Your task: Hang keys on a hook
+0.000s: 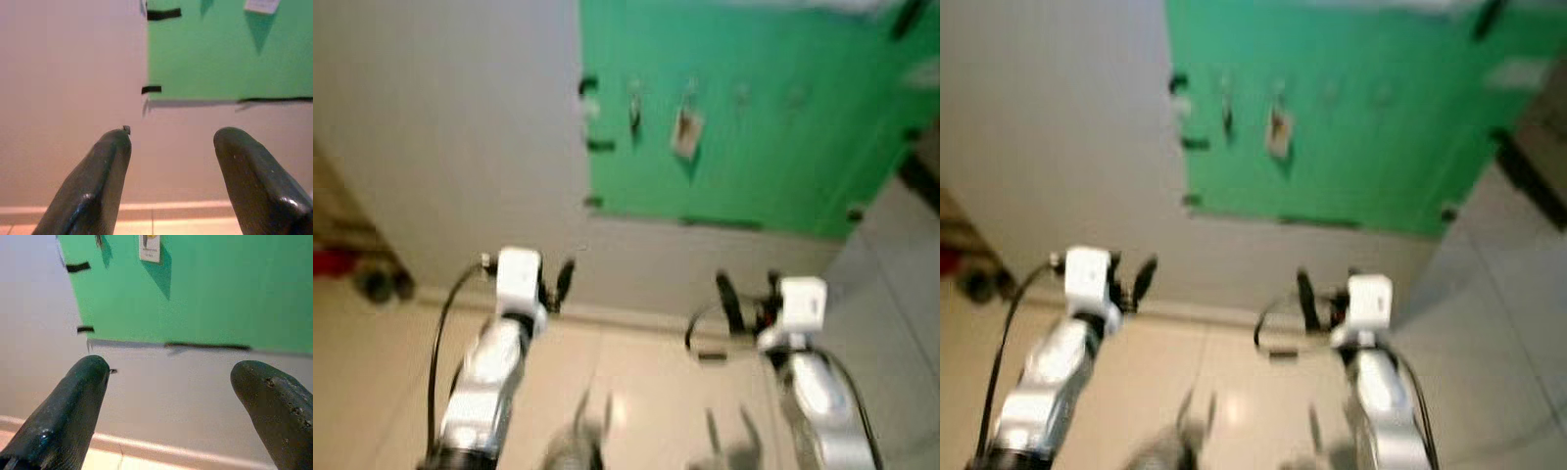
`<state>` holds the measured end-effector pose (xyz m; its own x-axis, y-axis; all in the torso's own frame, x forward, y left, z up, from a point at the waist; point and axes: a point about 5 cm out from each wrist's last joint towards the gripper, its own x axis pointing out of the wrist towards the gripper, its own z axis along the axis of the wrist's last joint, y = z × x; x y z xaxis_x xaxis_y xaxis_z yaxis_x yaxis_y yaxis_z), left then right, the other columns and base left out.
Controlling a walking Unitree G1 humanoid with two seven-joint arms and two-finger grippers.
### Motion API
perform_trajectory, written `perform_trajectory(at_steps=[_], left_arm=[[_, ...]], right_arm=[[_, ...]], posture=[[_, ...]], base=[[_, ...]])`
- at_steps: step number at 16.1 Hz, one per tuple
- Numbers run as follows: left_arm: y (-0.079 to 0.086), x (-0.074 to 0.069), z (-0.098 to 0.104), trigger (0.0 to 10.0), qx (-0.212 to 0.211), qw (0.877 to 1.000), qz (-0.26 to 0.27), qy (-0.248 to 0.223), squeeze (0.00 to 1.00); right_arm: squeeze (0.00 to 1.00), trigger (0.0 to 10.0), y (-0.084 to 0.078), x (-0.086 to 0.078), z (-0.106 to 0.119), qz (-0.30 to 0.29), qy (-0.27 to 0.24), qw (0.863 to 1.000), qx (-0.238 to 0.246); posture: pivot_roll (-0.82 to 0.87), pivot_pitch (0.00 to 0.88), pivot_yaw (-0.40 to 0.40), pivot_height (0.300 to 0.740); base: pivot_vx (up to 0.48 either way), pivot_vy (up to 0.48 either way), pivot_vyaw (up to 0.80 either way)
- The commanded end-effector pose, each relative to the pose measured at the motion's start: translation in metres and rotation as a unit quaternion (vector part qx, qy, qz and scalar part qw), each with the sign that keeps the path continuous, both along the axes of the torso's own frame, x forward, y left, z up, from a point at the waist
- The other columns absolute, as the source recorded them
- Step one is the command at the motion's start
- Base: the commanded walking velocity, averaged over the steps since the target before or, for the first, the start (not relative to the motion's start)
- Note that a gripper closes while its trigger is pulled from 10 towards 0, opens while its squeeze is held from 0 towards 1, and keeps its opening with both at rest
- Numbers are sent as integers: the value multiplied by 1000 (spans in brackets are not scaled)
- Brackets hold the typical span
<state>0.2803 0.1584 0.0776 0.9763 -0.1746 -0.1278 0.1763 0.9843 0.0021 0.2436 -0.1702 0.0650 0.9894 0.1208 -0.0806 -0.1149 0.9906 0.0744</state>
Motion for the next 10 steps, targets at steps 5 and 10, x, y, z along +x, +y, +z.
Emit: perform_trajectory(at_steps=[5, 10], left_arm=[[-5, 7, 6, 10000, 8, 1000, -19, -11, 0], [-4, 16, 4, 10000, 27, 1000, -12, -1, 0]], right_arm=[[0, 10000, -5, -5, -9, -9, 13, 1000, -10], [0, 10000, -7, -10, -16, -18, 24, 999, -17]], posture=[[-53, 0, 25, 740], [-60, 0, 35, 740]], base=[[-234, 64, -320], [0, 247, -800]])
